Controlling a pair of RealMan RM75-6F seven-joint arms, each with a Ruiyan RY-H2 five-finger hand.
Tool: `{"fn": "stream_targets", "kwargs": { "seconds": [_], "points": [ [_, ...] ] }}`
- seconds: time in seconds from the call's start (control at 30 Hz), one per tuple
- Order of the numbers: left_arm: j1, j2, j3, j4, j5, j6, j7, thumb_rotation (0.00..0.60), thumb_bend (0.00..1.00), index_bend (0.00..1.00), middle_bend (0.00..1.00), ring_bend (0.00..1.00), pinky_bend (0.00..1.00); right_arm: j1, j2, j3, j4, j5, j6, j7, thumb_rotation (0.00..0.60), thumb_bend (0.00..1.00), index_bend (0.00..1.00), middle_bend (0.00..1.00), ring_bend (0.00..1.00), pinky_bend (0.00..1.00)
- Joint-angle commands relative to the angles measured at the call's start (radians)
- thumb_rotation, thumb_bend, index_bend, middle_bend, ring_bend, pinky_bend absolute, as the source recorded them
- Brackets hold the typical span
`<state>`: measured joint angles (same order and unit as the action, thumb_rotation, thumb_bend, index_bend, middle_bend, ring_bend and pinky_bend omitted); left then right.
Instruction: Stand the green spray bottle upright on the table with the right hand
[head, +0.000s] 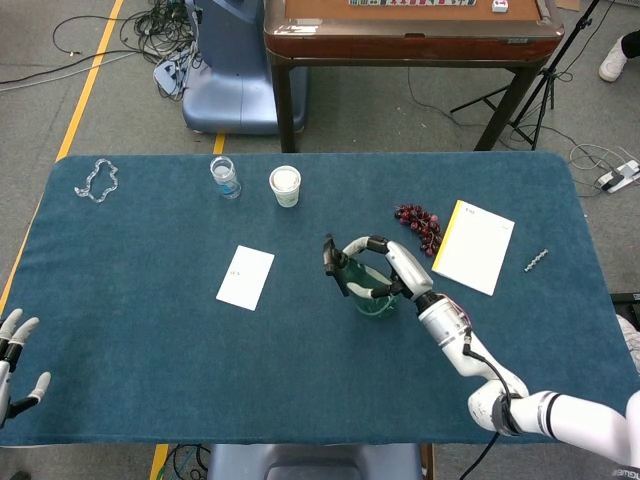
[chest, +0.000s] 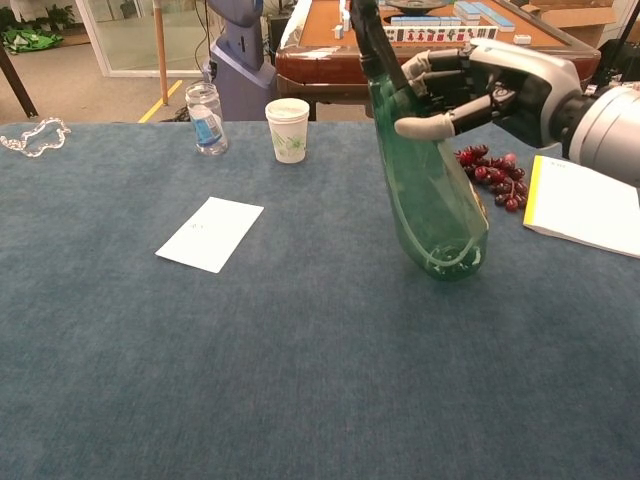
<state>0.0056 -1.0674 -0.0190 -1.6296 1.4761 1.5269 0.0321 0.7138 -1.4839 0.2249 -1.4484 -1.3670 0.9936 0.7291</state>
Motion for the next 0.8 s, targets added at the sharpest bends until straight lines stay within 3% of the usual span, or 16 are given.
{"fn": "stream_targets", "kwargs": {
  "seconds": [0.03, 0.37, 0.8],
  "points": [
    [0.002, 0.000, 0.000, 0.002, -0.003, 0.001, -0.001, 0.600, 0.36, 0.11, 0.00, 0.00, 0.00, -0.022, -0.057, -0.017, 0.106, -0.085, 0.056, 0.120, 0.600, 0.23, 0.69, 0.51, 0.30, 0.18],
    [0.000, -0.008, 0.001, 0.010, -0.010, -0.009, -0.002, 0.600, 0.36, 0.11, 0.00, 0.00, 0.00, -0.034, -0.149, -0.040, 0.272, -0.156, 0.150, 0.375, 0.600, 0.12, 0.69, 0.51, 0.30, 0.18],
    [-0.001, -0.007, 0.001, 0.007, -0.013, -0.013, 0.004, 0.600, 0.36, 0.11, 0.00, 0.00, 0.00, -0.059, -0.171, -0.057, 0.329, -0.169, 0.213, 0.459, 0.600, 0.12, 0.69, 0.51, 0.30, 0.18]
  ]
}}
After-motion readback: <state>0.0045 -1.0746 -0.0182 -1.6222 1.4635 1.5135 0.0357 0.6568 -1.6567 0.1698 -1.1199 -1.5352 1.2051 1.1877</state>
